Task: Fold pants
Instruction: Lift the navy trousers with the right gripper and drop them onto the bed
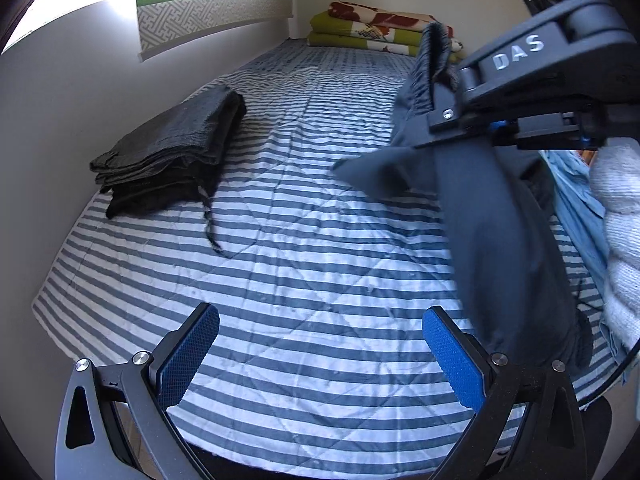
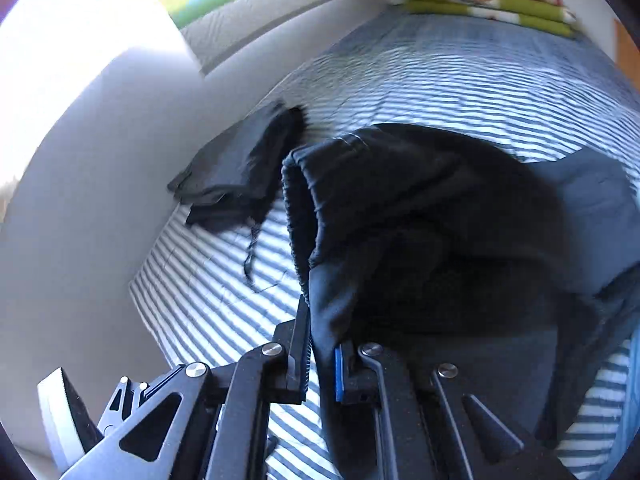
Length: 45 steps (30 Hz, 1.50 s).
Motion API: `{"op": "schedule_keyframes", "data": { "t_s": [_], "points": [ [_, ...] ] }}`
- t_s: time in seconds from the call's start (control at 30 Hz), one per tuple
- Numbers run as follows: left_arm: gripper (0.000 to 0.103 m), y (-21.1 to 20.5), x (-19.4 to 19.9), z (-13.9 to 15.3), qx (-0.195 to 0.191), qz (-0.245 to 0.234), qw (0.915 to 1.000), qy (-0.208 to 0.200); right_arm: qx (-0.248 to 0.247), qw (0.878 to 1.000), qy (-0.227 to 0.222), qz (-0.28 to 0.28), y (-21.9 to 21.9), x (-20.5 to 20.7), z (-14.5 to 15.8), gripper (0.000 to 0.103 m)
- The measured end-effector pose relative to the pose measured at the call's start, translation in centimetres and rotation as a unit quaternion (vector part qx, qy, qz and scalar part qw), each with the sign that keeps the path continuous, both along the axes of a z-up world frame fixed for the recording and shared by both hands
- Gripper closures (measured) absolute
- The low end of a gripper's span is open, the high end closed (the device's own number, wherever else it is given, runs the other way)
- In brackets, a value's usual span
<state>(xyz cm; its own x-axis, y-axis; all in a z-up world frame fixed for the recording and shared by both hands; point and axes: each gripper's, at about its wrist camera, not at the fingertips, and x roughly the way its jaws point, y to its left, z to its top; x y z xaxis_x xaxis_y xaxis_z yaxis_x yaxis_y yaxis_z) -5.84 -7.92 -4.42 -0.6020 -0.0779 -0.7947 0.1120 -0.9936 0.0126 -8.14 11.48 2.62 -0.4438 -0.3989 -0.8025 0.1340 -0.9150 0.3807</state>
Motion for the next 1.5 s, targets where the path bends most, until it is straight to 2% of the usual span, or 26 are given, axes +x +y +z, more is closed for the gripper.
{"op": "schedule_keyframes", "data": {
  "t_s": [0.07, 0.13, 0.23, 0.27, 0.3, 0.4, 0.53, 0.63, 0.73, 0.87, 0.93, 0.97, 1.0, 1.07, 1.1, 1.13, 1.17, 1.2, 1.23, 1.27, 1.37, 1.43, 1.5],
  "points": [
    [0.000, -0.9, 0.1, 0.0, -0.001, 0.004, 1.0000, 0.001, -0.023, 0.999, -0.035, 0.005, -0.1, -0.8, -0.8, 0.090],
    [0.000, -1.5, 0.1, 0.0, 0.003, 0.005, 1.0000, 0.002, -0.029, 0.999, -0.041, 0.002, 1.3, -0.5, -0.6, 0.086],
    [0.000, -1.9, -0.4, -0.2, 0.015, 0.002, 0.9999, 0.003, -0.020, 0.999, -0.005, -0.030, 5.6, 2.0, 0.9, 0.067],
    [0.000, -1.8, -0.7, -0.2, 0.018, 0.000, 0.9998, 0.005, -0.020, 0.999, 0.001, -0.047, 7.1, 2.9, 1.2, 0.057],
    [0.000, -1.6, -1.0, -0.3, 0.019, -0.004, 0.9998, 0.006, -0.015, 0.997, 0.007, -0.075, 9.0, 3.9, 1.3, 0.054],
    [0.000, -0.8, -2.2, -1.0, 0.036, -0.021, 0.9991, 0.003, 0.016, 0.990, 0.001, -0.142, 14.2, 6.4, 0.5, 0.053],
    [0.000, 0.1, -3.4, -2.5, 0.081, -0.033, 0.9959, -0.021, 0.035, 0.980, -0.052, -0.191, 18.7, 8.1, -2.6, 0.053],
    [0.000, 1.3, -3.9, -3.7, 0.077, -0.046, 0.9953, -0.038, 0.023, 0.980, -0.080, -0.181, 18.6, 8.8, -5.1, 0.053],
    [0.000, 3.0, -4.3, -4.7, 0.073, -0.066, 0.9935, -0.058, 0.043, 0.983, -0.096, -0.151, 16.2, 8.7, -7.5, 0.053],
    [0.000, 5.2, -3.8, -5.5, 0.078, -0.101, 0.9893, -0.071, 0.126, 0.979, -0.105, -0.119, 12.3, 7.8, -9.9, 0.053],
    [0.000, 6.2, -3.1, -5.7, 0.080, -0.120, 0.9867, -0.075, 0.181, 0.970, -0.106, -0.119, 11.4, 7.2, -11.1, 0.053],
    [0.000, 6.6, -2.8, -5.9, 0.079, -0.128, 0.9857, -0.077, 0.191, 0.966, -0.118, -0.126, 11.6, 6.8, -11.9, 0.053],
    [0.000, 7.1, -2.5, -6.1, 0.078, -0.135, 0.9846, -0.080, 0.185, 0.966, -0.128, -0.131, 11.9, 6.6, -12.5, 0.070],
    [0.000, 7.9, -2.1, -6.7, 0.066, -0.147, 0.9832, -0.085, 0.168, 0.965, -0.139, -0.144, 13.1, 6.6, -12.9, 0.090],
    [0.003, 8.2, -1.9, -7.1, 0.057, -0.151, 0.9830, -0.087, 0.160, 0.966, -0.138, -0.152, 13.7, 6.8, -12.6, 0.096],
    [0.018, 8.4, -1.8, -7.4, 0.047, -0.154, 0.9830, -0.088, 0.153, 0.965, -0.137, -0.161, 14.4, 7.1, -12.1, 0.097],
    [0.041, 8.4, -1.9, -7.6, 0.038, -0.156, 0.9829, -0.091, 0.146, 0.965, -0.128, -0.177, 15.5, 7.6, -11.0, 0.098],
    [0.051, 8.3, -2.1, -7.8, 0.031, -0.153, 0.9831, -0.095, 0.148, 0.963, -0.118, -0.190, 16.4, 8.1, -10.0, 0.098],
    [0.069, 8.0, -2.3, -7.8, 0.034, -0.150, 0.9835, -0.096, 0.158, 0.961, -0.106, -0.201, 17.2, 8.6, -8.9, 0.098],
    [0.079, 7.4, -2.4, -7.5, 0.045, -0.146, 0.9837, -0.094, 0.174, 0.957, -0.091, -0.215, 18.2, 9.2, -7.7, 0.098],
    [0.091, 5.9, -2.9, -6.4, 0.052, -0.126, 0.9880, -0.073, 0.206, 0.939, -0.060, -0.270, 21.9, 11.1, -4.1, 0.098],
    [0.091, 4.7, -3.0, -5.2, 0.054, -0.111, 0.9909, -0.055, 0.228, 0.918, -0.044, -0.322, 24.8, 12.4, -1.8, 0.098],
    [0.091, 3.6, -3.1, -4.2, 0.062, -0.100, 0.9921, -0.045, 0.254, 0.890, -0.024, -0.379, 27.8, 14.0, 0.5, 0.098]
  ]
}}
